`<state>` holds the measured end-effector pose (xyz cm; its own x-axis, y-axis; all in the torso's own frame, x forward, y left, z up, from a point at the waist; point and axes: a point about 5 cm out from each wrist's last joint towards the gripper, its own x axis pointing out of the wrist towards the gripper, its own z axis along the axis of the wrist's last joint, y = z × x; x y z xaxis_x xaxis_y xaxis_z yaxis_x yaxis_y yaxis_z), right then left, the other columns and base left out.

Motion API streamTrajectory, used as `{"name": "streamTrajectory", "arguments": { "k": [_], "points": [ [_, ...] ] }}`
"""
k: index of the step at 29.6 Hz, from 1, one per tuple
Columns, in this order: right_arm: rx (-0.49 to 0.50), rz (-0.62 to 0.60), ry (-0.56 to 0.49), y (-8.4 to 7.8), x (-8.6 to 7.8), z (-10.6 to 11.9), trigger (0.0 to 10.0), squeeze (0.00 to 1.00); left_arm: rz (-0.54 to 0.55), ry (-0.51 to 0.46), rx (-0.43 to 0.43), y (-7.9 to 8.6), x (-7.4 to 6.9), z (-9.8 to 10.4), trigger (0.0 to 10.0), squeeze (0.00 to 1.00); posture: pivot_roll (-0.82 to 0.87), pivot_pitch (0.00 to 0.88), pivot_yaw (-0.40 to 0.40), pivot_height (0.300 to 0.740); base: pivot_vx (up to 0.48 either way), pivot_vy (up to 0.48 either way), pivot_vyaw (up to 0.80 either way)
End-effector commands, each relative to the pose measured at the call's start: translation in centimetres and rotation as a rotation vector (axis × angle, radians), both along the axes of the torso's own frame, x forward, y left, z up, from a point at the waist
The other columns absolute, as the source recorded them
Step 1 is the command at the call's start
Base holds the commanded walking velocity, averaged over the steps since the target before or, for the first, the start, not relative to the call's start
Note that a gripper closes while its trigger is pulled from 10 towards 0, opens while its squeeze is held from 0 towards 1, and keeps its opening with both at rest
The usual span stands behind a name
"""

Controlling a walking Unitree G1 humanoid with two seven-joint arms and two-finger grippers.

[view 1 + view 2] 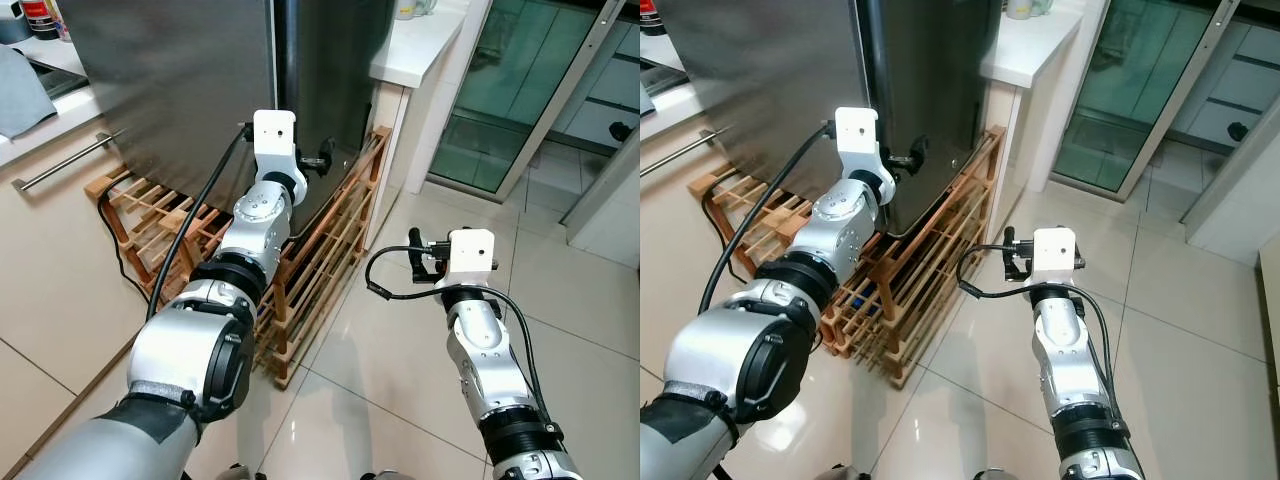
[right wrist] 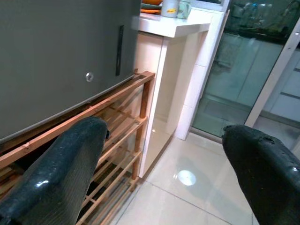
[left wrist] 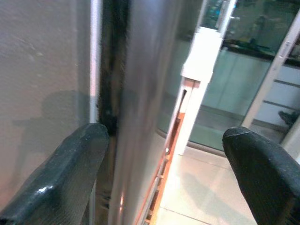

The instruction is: Restocking fridge

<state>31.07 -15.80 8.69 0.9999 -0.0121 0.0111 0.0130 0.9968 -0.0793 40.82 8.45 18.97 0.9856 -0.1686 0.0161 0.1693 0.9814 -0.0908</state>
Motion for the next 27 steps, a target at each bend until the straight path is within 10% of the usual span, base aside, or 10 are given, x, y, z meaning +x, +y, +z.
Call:
{"name": "streamTrajectory", "arguments": {
  "k": [1, 14, 20, 27],
  "points": [
    [-0.013, -0.003, -0.014, -0.3, 0.0, 0.4, 10.0, 0.0, 0.03, -0.019, 0.017, 0.1, 0.3, 0.9, 10.0, 0.0, -0.11, 0.0, 0.001, 0.74, 0.0, 0.0, 0.0],
    [0.009, -0.024, -0.034, -0.5, -0.7, 0.9, 10.0, 0.0, -0.031, -0.078, 0.048, 2.8, -1.4, -2.2, 10.0, 0.0, -0.07, 0.0, -0.006, 0.74, 0.0, 0.0, 0.0],
    [0.08, -0.079, -0.106, -1.7, -3.1, 2.1, 10.0, 0.0, 0.079, -0.23, 0.043, 9.2, -8.9, -3.2, 10.0, 0.0, 0.01, 0.0, -0.025, 0.74, 0.0, 0.0, 0.0],
    [0.048, -0.063, -0.153, -2.0, -4.9, 2.9, 10.0, 0.0, 0.072, -0.221, 0.015, 9.1, -13.0, -3.6, 10.0, 0.0, 0.01, 0.0, -0.042, 0.74, 0.0, 0.0, 0.0]
  ]
}}
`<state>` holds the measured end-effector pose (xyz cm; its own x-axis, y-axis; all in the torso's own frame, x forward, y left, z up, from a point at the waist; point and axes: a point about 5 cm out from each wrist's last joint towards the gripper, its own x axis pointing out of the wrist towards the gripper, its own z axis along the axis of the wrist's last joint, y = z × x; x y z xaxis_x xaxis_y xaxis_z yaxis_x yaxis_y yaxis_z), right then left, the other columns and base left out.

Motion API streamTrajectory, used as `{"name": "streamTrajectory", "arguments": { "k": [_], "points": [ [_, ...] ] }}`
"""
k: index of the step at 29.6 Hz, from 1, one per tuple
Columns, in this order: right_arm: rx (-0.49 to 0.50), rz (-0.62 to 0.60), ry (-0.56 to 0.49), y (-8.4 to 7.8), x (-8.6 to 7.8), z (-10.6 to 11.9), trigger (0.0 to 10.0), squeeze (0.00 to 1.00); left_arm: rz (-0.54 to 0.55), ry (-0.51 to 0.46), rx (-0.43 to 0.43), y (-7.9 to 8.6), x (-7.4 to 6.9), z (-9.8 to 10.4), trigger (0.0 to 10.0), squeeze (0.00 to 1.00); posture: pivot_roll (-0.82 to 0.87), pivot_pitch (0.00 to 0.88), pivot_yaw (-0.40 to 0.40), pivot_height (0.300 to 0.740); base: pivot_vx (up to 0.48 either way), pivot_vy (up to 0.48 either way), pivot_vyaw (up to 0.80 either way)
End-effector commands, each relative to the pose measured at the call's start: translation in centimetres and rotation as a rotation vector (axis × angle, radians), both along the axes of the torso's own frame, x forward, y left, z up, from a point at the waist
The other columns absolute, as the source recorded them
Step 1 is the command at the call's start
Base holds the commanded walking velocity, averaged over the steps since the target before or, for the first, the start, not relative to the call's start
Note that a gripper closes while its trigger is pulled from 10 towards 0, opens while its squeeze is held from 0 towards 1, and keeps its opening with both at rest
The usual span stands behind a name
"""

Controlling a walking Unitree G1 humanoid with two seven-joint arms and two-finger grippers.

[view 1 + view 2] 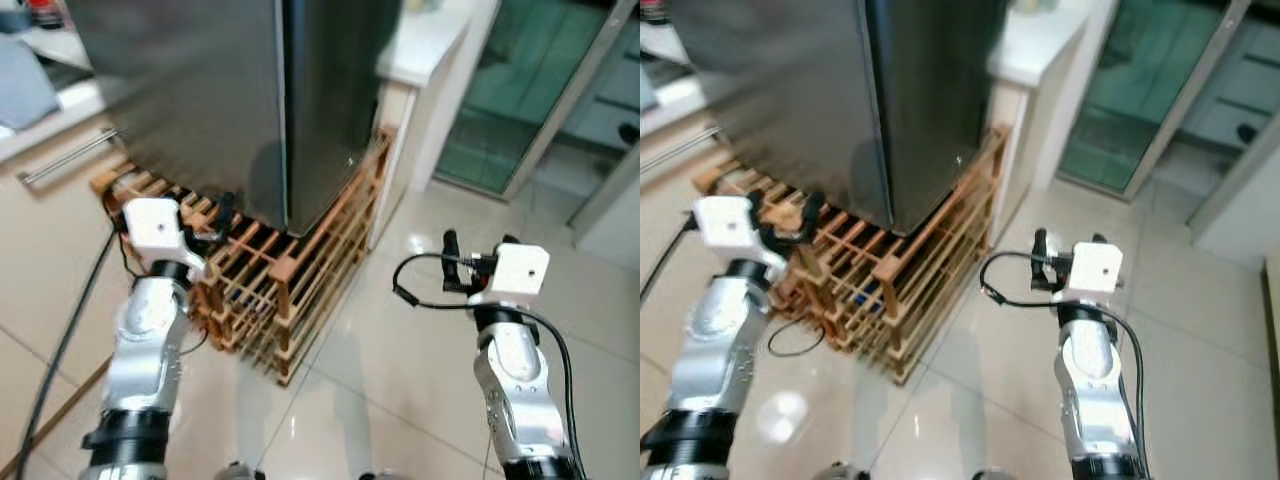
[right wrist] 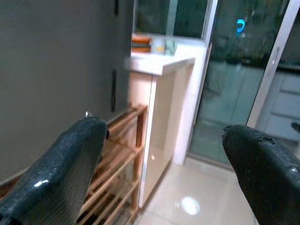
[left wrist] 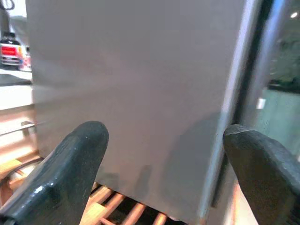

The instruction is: Restocking fridge

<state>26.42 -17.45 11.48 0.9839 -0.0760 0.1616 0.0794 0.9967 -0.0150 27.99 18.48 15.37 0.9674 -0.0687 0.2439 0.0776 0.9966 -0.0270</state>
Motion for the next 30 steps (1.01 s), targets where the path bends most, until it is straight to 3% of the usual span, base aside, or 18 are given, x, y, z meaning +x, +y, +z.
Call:
{"name": "streamTrajectory", "arguments": {
  "k": [1, 3, 8, 15, 22, 30],
  "points": [
    [-0.014, 0.003, 0.007, -0.3, -0.2, 0.1, 10.0, 0.0, -0.052, 0.015, -0.037, -1.3, -0.3, 0.0, 10.0, 0.0, 0.01, 0.0, -0.042, 0.74, 0.349, 0.0, 0.0],
    [-0.017, 0.007, 0.015, -0.3, -0.2, 0.0, 10.0, 0.0, -0.062, 0.026, -0.046, -1.6, -0.5, 0.1, 10.0, 0.0, 0.0, 0.0, -0.043, 0.74, 0.396, 0.0, 0.0],
    [-0.042, 0.027, 0.043, 0.0, 1.2, 0.2, 10.0, 0.0, -0.091, 0.025, -0.07, -3.6, 0.9, 1.6, 10.0, 0.0, -0.02, 0.0, -0.044, 0.74, 0.48, 0.0, 0.0],
    [-0.058, 0.029, 0.057, -0.1, 1.7, 0.1, 10.0, 0.0, -0.068, 0.032, -0.113, -3.4, 1.4, 2.4, 10.0, 0.0, -0.03, 0.0, -0.039, 0.74, 0.466, 0.0, 0.0],
    [-0.074, 0.051, 0.076, 0.0, 2.2, -0.2, 10.0, 0.0, 0.001, 0.027, -0.15, -2.5, 1.9, 3.0, 10.0, 0.0, -0.03, 0.0, -0.039, 0.74, 0.0, 0.475, 0.0],
    [-0.079, 0.073, 0.077, 0.5, 2.7, -0.2, 10.0, 0.0, 0.037, 0.026, -0.137, -2.4, 2.2, 3.5, 10.0, 0.0, -0.03, 0.0, -0.043, 0.74, 0.0, 0.0, 0.0]
  ]
}}
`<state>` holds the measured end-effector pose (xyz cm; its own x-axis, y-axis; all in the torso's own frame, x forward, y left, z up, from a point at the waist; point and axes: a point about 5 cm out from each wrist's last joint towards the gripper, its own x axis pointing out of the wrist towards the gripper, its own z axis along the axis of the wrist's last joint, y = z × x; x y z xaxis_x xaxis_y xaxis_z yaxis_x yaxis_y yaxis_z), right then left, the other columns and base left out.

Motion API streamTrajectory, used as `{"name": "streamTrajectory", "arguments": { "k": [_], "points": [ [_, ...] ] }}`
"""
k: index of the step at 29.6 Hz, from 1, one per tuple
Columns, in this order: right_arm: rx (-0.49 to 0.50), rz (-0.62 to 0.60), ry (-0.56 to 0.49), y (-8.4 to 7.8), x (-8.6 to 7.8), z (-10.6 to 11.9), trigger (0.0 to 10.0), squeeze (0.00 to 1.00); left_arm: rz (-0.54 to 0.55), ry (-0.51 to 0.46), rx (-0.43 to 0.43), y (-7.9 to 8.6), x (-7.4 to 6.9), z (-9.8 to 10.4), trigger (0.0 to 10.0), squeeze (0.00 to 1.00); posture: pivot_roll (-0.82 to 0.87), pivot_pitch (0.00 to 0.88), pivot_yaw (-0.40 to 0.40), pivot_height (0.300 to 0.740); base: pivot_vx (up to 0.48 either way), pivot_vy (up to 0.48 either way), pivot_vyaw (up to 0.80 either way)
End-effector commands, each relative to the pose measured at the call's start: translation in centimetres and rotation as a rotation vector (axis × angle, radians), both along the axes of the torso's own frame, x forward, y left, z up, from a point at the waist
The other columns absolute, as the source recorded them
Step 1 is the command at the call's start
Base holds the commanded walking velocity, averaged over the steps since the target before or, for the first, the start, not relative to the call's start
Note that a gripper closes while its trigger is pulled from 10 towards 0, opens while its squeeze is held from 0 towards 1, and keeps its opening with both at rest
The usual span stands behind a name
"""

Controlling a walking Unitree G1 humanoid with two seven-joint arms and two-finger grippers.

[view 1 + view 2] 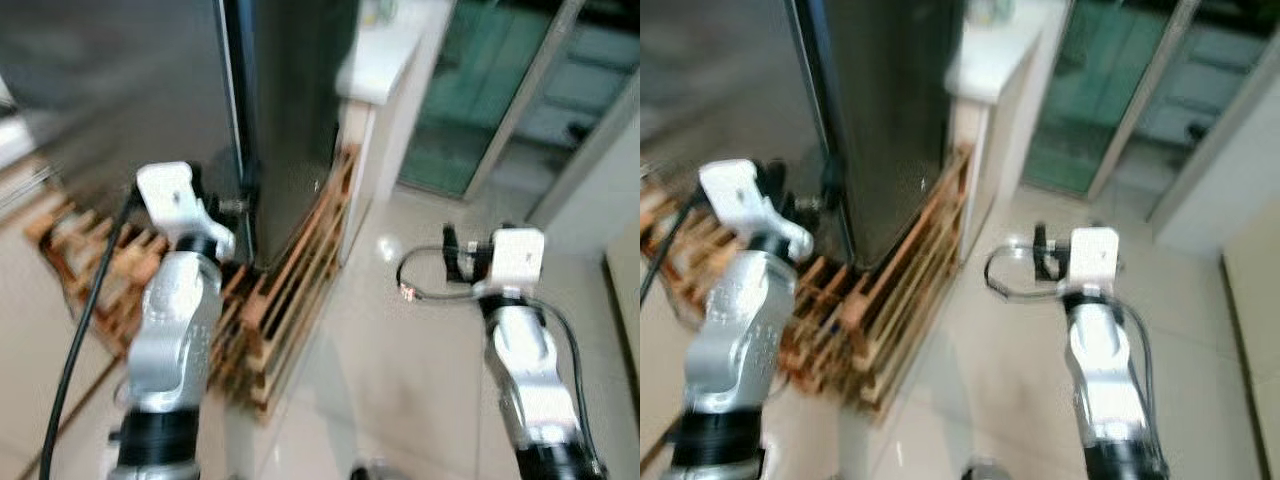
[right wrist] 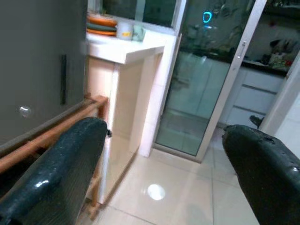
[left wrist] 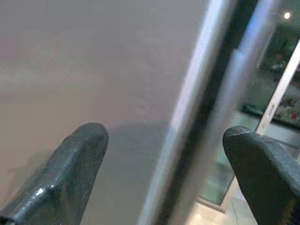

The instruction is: Restocking fridge

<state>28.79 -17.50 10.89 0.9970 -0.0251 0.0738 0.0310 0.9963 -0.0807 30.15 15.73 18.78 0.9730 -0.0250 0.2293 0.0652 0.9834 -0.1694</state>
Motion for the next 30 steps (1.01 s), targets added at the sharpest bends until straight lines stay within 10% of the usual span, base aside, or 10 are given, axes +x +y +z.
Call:
{"name": "streamTrajectory", "arguments": {
  "k": [1, 10, 20, 30],
  "points": [
    [-0.017, 0.031, -0.015, 0.6, 0.3, 0.4, 10.0, 0.0, 0.027, 0.004, 0.006, 0.3, 0.1, 0.2, 10.0, 0.0, -0.04, 0.0, -0.043, 0.74, 0.0, 0.0, 0.0],
    [-0.02, 0.036, 0.01, 0.7, 0.8, 0.0, 10.0, 0.0, -0.148, 0.078, 0.102, -2.9, 2.6, -0.3, 10.0, 0.0, -0.03, 0.0, -0.047, 0.74, 0.0, 0.0, -0.09],
    [-0.021, 0.041, 0.013, 1.1, 1.1, -0.2, 10.0, 0.0, -0.075, 0.074, 0.17, -3.3, 6.9, 1.6, 10.0, 0.0, -0.05, 0.0, -0.045, 0.74, 0.0, 0.0, -0.14],
    [-0.022, 0.026, 0.023, 0.7, 1.0, -0.6, 10.0, 0.0, -0.174, 0.022, 0.139, -5.4, 7.0, 2.8, 10.0, 0.0, -0.06, 0.0, -0.037, 0.74, 0.0, 0.0, 0.0]
  ]
}}
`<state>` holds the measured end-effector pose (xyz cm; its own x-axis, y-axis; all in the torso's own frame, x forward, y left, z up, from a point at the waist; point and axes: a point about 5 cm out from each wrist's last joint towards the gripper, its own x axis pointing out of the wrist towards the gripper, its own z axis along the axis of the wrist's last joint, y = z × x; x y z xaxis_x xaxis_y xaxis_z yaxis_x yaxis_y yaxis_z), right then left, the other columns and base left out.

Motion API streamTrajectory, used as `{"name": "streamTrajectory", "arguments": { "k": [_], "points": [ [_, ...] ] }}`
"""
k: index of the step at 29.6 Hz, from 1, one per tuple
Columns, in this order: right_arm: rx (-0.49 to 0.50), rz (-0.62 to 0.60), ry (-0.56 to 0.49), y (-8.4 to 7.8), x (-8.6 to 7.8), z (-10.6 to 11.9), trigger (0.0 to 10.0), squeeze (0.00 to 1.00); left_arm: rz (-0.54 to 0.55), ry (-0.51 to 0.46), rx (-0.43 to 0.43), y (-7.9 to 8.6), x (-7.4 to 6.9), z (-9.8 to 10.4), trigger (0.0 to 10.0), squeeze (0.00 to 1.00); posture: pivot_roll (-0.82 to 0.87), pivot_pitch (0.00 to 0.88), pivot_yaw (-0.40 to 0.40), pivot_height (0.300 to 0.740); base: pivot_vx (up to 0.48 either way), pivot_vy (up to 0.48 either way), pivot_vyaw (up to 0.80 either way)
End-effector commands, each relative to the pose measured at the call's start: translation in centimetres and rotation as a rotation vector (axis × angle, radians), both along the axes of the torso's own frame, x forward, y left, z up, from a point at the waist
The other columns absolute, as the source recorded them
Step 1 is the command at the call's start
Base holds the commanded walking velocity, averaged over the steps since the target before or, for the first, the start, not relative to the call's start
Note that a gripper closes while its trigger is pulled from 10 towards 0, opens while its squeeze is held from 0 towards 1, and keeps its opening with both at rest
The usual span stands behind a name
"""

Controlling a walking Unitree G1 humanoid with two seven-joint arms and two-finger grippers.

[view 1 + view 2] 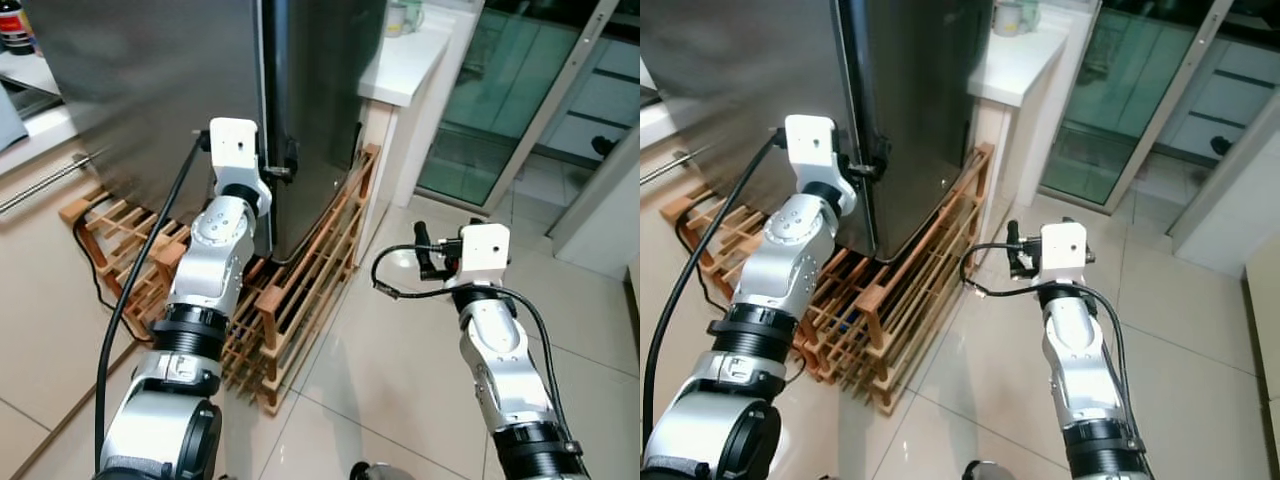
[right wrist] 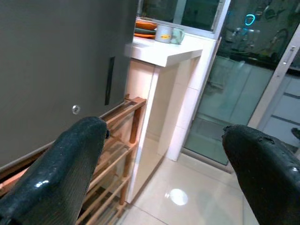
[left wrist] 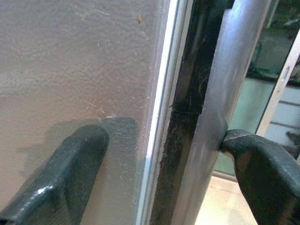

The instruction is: Restocking fridge

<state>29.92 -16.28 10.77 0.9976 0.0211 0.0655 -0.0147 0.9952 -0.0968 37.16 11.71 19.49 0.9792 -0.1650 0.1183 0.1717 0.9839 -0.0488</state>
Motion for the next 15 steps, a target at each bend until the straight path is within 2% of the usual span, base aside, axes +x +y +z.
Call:
{"name": "streamTrajectory", "arguments": {
  "k": [1, 5, 6, 15],
  "points": [
    [-0.006, -0.019, 0.014, -0.5, -0.2, -0.5, 10.0, 0.0, -0.06, -0.074, -0.003, -1.4, 0.0, 2.1, 10.0, 0.0, -0.06, 0.0, -0.037, 0.74, 0.0, 0.0, 0.0],
    [-0.006, -0.019, 0.021, -0.5, -0.2, -0.7, 10.0, 0.0, -0.106, -0.062, -0.013, -2.5, -0.5, 1.9, 10.0, 0.0, -0.06, 0.0, -0.037, 0.74, 0.0, 0.0, 0.0],
    [-0.006, -0.017, 0.024, -0.4, -0.1, -0.8, 10.0, 0.0, -0.135, -0.05, -0.032, -3.1, -1.0, 1.4, 10.0, 0.0, -0.05, 0.0, -0.038, 0.74, 0.0, 0.0, 0.0],
    [-0.008, -0.017, 0.03, -0.5, -0.2, -1.1, 10.0, 0.0, -0.18, -0.002, -0.051, -3.7, -2.4, 0.2, 10.0, 0.0, -0.05, 0.0, -0.038, 0.74, 0.0, 0.0, 0.0]
  ]
}}
